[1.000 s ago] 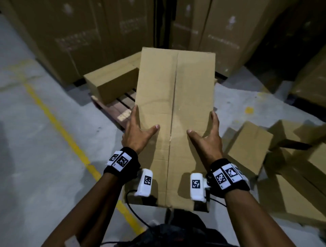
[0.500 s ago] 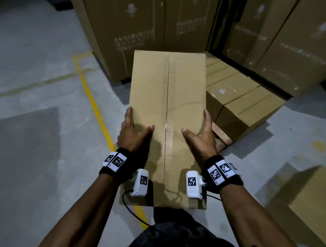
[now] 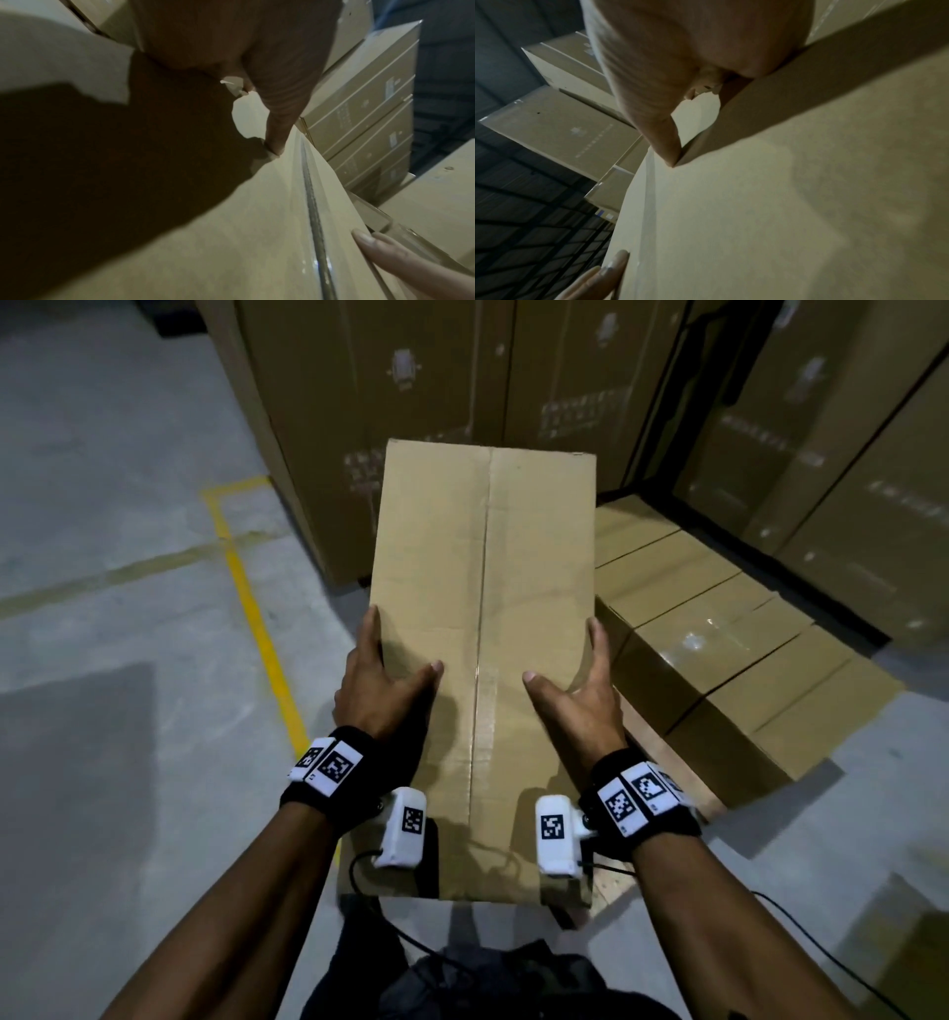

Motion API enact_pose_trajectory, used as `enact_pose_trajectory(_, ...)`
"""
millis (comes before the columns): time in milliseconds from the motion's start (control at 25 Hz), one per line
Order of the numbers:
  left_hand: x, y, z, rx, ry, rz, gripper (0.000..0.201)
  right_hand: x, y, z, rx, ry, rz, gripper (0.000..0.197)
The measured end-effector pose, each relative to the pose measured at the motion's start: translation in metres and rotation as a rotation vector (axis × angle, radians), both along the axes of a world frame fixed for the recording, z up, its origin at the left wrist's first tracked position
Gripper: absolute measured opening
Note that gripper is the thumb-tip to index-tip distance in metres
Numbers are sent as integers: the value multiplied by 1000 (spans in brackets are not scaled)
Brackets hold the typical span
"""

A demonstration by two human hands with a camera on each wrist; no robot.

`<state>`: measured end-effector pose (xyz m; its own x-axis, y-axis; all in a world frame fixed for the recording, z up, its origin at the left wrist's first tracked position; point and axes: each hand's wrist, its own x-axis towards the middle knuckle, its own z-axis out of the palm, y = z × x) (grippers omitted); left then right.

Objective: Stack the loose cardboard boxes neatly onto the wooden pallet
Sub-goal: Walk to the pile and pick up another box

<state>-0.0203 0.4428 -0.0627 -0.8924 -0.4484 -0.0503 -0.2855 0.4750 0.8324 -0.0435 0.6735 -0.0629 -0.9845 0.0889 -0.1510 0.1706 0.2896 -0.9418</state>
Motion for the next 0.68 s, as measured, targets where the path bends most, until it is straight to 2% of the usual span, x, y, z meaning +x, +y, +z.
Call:
enact_pose_trajectory(200, -115, -30, -23, 5, -27, -171, 102, -71, -27, -12, -9, 0, -146, 105)
enact_pose_trajectory(440, -265, -55, -25, 104, -104, -509, 110, -153, -69, -6, 4, -47, -476, 107)
enact_pose_trajectory(680, -342, -48, -22, 6, -160, -703, 103, -193, -83, -11, -5, -116, -674, 105)
